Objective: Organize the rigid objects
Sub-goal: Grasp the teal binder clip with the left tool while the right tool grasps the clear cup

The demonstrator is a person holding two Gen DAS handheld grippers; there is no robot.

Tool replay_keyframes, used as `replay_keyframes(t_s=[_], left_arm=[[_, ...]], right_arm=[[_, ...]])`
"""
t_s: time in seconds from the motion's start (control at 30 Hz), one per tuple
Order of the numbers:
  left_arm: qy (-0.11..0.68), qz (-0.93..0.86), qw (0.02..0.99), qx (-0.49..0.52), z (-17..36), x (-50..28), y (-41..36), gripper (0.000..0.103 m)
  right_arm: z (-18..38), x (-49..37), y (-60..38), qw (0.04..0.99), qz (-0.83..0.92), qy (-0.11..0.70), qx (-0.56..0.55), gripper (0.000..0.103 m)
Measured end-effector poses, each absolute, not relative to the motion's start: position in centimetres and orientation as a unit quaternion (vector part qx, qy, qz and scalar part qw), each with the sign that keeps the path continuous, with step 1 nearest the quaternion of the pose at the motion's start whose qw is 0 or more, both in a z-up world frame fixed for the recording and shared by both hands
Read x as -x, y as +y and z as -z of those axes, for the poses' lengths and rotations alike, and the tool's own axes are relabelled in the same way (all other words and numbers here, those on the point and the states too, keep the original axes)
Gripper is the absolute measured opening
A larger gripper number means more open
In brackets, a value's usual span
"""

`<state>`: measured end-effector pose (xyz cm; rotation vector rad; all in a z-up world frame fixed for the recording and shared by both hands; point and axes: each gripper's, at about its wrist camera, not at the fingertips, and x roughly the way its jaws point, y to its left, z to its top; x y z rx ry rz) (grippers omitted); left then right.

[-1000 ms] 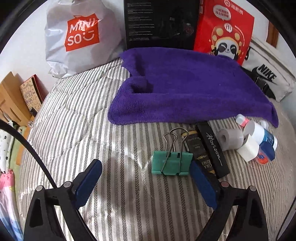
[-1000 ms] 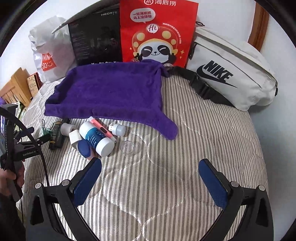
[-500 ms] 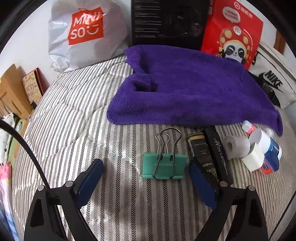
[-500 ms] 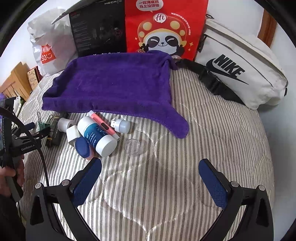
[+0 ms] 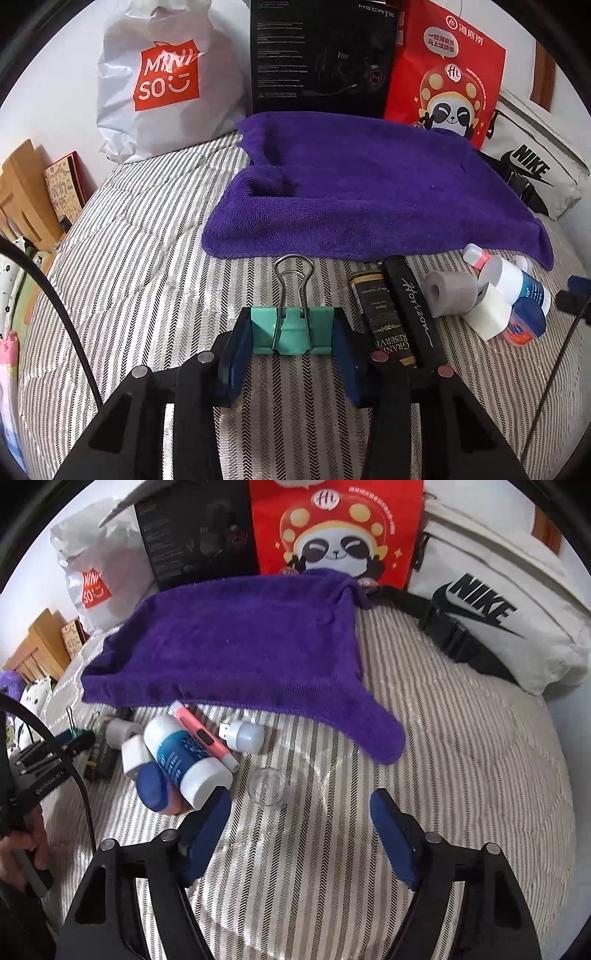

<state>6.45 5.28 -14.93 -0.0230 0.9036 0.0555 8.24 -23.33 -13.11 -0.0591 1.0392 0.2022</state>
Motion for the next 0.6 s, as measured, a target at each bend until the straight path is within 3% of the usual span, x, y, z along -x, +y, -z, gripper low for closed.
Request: replay_keyframes(t_s=[0.1,0.23,0.3,0.4,0.6], left_arm=[[0.437,-0.027,0.899,0.009,14.9,-6.5,5.2,0.039],[0.436,-0.027,0.899,0.010,14.9,-6.5,5.2,0.039],[0.436,-0.028,0.899,0.009,15.0,-6.5,5.2,0.039],[0.436,-0.028,0.899,0.009,15.0,-6.4,5.2,0.039],[0.436,-0.028,0.899,0.008,15.0,-6.4,5.2,0.039]], right_arm=[[14.0,-8.3,-23.2,0.863,-0.111,0.492,0.029,0.064],[14.9,-8.1,-22.6,0.871,-0.130,0.473,0.035,0.060],[15.4,-8.2,-22.2,0.871,-0.136,0.469,0.046,0.041],[15.8,-8.0,-21.4,0.879,-0.141,0.451,0.069,0.036],[16.3,-7.4,-21.6,0.895,-0.143,0.417,0.070,0.036]])
